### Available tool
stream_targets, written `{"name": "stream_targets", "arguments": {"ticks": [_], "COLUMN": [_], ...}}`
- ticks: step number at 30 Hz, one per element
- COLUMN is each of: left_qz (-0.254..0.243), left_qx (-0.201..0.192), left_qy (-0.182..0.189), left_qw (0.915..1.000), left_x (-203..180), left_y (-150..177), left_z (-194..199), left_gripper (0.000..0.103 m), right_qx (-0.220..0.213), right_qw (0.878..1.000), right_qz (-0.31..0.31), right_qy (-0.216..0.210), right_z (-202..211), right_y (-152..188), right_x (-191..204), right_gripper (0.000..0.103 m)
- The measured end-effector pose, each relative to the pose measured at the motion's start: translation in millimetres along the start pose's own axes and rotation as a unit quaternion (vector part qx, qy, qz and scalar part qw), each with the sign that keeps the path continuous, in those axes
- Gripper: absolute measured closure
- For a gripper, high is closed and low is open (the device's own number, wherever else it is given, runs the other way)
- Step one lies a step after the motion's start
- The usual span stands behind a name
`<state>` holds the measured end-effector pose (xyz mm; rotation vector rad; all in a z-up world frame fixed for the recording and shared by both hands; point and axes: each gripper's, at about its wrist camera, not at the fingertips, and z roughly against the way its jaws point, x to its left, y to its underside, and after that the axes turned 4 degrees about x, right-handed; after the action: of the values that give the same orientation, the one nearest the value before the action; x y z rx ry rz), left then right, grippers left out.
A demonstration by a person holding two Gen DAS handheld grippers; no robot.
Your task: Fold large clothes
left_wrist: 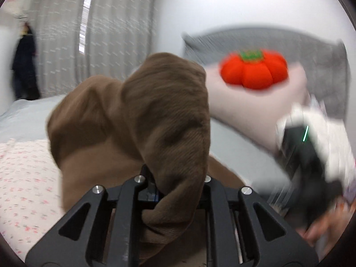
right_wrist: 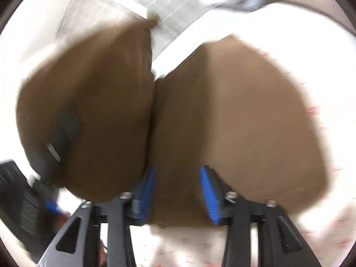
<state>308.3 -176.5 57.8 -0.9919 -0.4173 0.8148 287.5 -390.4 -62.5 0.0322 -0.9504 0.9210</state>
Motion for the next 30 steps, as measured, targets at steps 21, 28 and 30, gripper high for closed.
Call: {"name": "stream_targets", "arguments": {"ticks": [21, 28, 30], "left_qz": [-0.121, 0.031, 0.096], "left_qx": [0.1, 0.09, 0.093], "left_qy": [0.166, 0.109, 0.099], "left_qw": [0.9736, 0.9895, 0.9862], "left_x": [9.6, 128.9, 162.2], "left_y": [36.1, 25.3, 31.1], "left_z": [70.8, 67.5, 55.4], "left_gripper": [0.032, 0.028, 0.028], "right_qx": [0.058, 0.103, 0.099], "right_qw": [0.994, 0.991, 0.991], "right_qz": [0.088, 0.073, 0.062], "right_qy": [-0.001, 0.051, 0.069], "right_z": [-29.5, -105.5, -110.5], "right_y": [-122.6, -172.6, -167.1], "right_x": [73.3, 111.6, 102.9], "right_gripper": [0.03, 0.025, 0.024]}}
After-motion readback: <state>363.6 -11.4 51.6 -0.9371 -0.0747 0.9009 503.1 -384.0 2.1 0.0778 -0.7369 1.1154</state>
